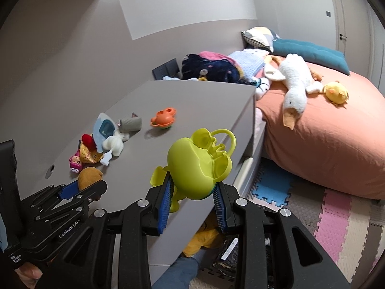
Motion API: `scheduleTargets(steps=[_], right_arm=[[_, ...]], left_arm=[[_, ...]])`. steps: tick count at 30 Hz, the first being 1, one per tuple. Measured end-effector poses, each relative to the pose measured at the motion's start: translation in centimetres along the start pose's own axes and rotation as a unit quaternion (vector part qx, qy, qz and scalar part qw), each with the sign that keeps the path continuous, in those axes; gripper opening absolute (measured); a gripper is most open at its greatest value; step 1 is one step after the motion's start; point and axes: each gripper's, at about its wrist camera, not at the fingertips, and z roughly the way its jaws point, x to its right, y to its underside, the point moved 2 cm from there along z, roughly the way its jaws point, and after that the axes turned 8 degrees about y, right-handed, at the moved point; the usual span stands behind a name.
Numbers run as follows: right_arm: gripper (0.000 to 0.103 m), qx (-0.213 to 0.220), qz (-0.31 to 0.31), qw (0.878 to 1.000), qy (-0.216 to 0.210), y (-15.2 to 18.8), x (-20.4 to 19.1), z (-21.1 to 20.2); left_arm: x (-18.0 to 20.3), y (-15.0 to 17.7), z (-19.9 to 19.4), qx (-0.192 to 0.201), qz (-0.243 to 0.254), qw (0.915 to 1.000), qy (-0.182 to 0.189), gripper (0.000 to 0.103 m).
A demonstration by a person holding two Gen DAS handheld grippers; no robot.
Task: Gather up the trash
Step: 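Carry the brown toy and yellow-green toy with both grippers over the bin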
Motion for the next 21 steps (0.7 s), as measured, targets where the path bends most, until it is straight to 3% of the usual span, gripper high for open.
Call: scheduleTargets(steps=[21], right_arm=[[0.034,0.008,0.055,0.997,0.058,0.4,8.2,-2.9]], left_arm=[[8.7,-0.9,1.8,-0.014,0.063,0.9962,0.057,0.035]])
